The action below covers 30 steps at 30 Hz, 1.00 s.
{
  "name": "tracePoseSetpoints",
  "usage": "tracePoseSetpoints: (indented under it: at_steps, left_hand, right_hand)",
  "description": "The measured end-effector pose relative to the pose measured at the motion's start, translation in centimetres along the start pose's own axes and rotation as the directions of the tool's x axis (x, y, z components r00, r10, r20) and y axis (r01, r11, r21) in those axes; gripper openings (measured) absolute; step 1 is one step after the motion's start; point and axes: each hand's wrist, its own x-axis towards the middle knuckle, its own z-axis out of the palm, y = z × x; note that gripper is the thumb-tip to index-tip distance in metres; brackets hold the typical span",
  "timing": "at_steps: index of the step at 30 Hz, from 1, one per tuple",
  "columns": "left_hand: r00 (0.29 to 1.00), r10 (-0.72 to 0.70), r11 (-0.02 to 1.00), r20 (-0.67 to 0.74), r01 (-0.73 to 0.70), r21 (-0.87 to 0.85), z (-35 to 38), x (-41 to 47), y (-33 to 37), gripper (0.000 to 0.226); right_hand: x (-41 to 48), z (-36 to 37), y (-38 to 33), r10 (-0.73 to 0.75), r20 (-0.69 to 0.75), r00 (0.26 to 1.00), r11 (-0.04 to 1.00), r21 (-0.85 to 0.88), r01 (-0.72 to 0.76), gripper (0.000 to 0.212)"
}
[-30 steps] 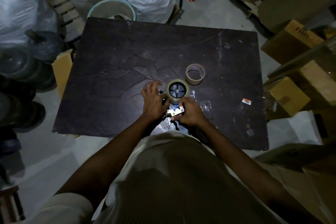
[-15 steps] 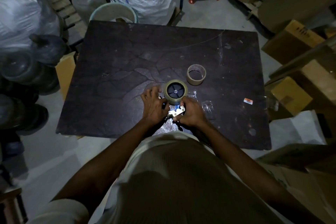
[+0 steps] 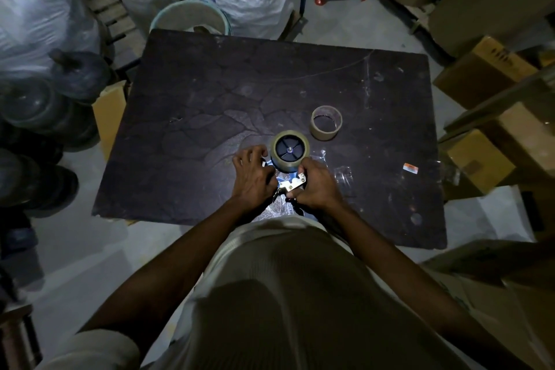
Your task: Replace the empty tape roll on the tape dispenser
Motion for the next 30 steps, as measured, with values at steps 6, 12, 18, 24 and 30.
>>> tracePoseSetpoints:
  at_steps: [6,12,18,24,30]
  left_hand:
    - [0.997,0.055,0.998,-0.045,-0.057,-0.034,-0.4,-0.9,0.1,0.012]
    - [0.998,0.067,0.996,-0.016,-0.068,-0.063,-0.1,-1.5,-0.5,0.009]
    - [0.983,0.173,0.984,-0.063,-0.175,-0.034,-0.4,-1.6,-0.3,0.013]
    - [0.976,0.208,0.977,-0.069,-0.211,-0.036,-0.3,-2.3,-0.4,0.011]
    - [0.969,0.238,0.969,-0.069,-0.242,-0.047,-0.1,-2.8,-0.6,0.010]
  right_hand:
    - [0.1,-0.1,0.0,-0.028,-0.004,1.000,1.000,-0.001,0.028,0.063]
    - [0.2,-0.1,-0.1,-0.007,0.009,1.000,1.000,-0.011,0.007,0.063]
    - [-0.1,-0.1,-0.3,0.008,-0.002,1.000,1.000,-0.003,-0.008,0.064]
    - [-0.2,-0.7,-0.4,-0.019,-0.030,0.999,1.000,0.008,0.019,0.059]
    - [-0.2,-0.7,-0.3,-0.013,-0.035,0.999,1.000,0.013,0.014,0.059]
